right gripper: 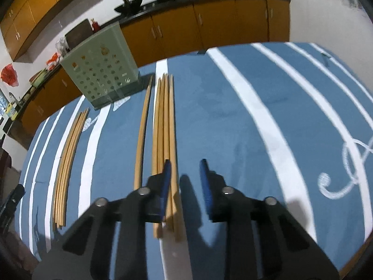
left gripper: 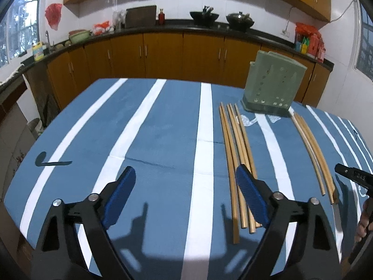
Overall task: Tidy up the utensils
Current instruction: 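Grasp a wooden chopstick with the right tool while the left tool grasps another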
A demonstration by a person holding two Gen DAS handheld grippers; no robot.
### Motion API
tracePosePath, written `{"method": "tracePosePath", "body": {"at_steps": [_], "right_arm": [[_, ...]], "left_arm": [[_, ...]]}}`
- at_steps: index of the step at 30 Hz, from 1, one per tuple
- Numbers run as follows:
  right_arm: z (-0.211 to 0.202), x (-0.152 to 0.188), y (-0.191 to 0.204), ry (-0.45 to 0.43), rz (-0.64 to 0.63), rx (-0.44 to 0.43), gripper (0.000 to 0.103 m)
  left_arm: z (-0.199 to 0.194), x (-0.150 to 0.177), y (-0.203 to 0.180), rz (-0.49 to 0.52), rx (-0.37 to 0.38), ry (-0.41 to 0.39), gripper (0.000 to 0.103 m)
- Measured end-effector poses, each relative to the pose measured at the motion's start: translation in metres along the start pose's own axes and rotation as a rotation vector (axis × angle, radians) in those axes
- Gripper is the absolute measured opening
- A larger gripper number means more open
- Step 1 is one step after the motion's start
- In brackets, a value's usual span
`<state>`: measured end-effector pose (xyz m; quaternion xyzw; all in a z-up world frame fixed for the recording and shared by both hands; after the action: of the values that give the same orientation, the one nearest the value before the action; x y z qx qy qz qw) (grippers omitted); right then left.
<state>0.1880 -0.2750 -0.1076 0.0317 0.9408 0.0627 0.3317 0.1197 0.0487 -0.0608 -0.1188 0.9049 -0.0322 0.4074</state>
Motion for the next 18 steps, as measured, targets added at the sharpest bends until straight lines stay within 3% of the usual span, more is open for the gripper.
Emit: {"method": "tracePosePath", "body": {"at_steps": [5, 13, 18], "right_arm": [[0.012, -0.005, 0.009, 0.021, -0.042, -0.019, 0.013], [0.018, -0.011, 0.01, 0.043, -0.083, 0.022, 0.008], [0.018, -0.011, 0.012, 0.026, -0.132, 0.105, 0.008]], "left_arm": [[0.01, -0.002, 0.0, 0.019, 0.013, 0.033, 0.076], [0.022, -0.006, -0.011, 0.046, 0.054, 0.069, 0.073], [0.031, -0.006, -0.015, 0.041, 0.113, 0.122, 0.062]]}}
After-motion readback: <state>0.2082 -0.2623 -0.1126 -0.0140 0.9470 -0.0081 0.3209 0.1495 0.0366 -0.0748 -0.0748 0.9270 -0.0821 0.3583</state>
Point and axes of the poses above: each gripper's, at about its wrist camera, not at the fingertips, and z roughly the way its jaws point, y to its left, x to its underside, the point moved 2 cm from there along z, roughly the way its jaws point, and after that the axes turned 9 degrees about -z, right-handed, at the moved point
